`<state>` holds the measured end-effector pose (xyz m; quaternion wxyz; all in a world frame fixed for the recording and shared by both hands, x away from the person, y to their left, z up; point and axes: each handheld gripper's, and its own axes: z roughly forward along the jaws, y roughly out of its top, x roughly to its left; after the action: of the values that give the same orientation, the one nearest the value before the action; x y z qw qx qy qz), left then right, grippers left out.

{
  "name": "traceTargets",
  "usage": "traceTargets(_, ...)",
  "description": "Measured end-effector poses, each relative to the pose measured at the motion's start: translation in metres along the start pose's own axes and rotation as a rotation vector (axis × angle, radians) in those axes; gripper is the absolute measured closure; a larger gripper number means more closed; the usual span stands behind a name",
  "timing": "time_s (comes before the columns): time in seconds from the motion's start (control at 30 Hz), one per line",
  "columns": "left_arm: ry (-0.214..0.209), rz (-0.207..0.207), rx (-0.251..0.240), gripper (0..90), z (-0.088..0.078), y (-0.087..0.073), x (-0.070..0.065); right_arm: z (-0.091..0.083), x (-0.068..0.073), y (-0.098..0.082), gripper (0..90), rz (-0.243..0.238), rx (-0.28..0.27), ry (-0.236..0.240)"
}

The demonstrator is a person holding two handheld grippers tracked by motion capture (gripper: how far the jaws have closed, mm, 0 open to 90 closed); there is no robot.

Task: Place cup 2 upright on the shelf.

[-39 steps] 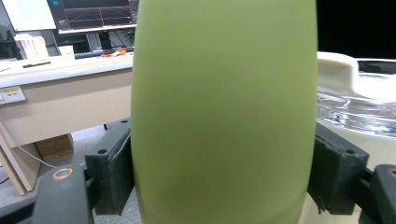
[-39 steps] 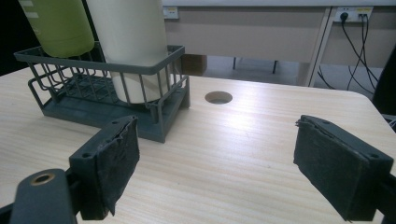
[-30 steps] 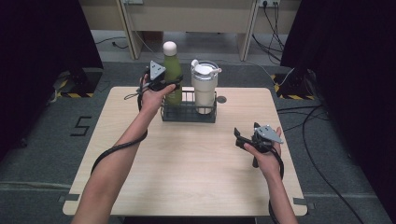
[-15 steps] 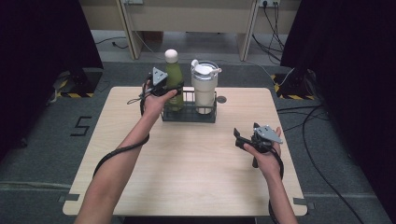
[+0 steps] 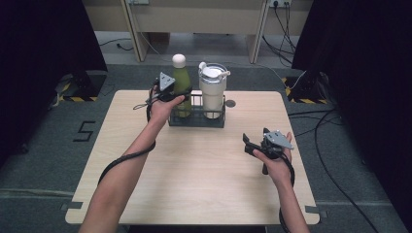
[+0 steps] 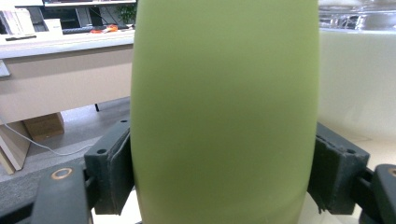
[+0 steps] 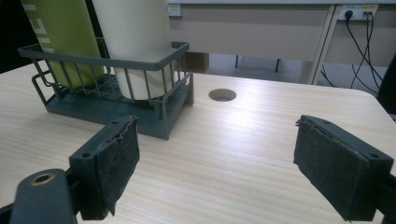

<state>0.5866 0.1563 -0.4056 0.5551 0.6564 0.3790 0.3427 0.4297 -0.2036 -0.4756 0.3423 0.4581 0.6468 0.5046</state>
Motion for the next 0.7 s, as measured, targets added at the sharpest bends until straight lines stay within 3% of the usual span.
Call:
traceTargets(0.3, -0.011, 0.018, 0.008, 18.9, 0.0006, 0.0001, -0.0004, 0.0001, 0.0005, -0.0001, 14.6, -0.002, 0.001, 0.002)
traceTargets(0.7, 0.008, 0.034, 0.005, 13.1, -0.0043, 0.0008, -0.0011, 0.0005, 0.0025, -0.0003, 14.6, -0.006, 0.003, 0.005)
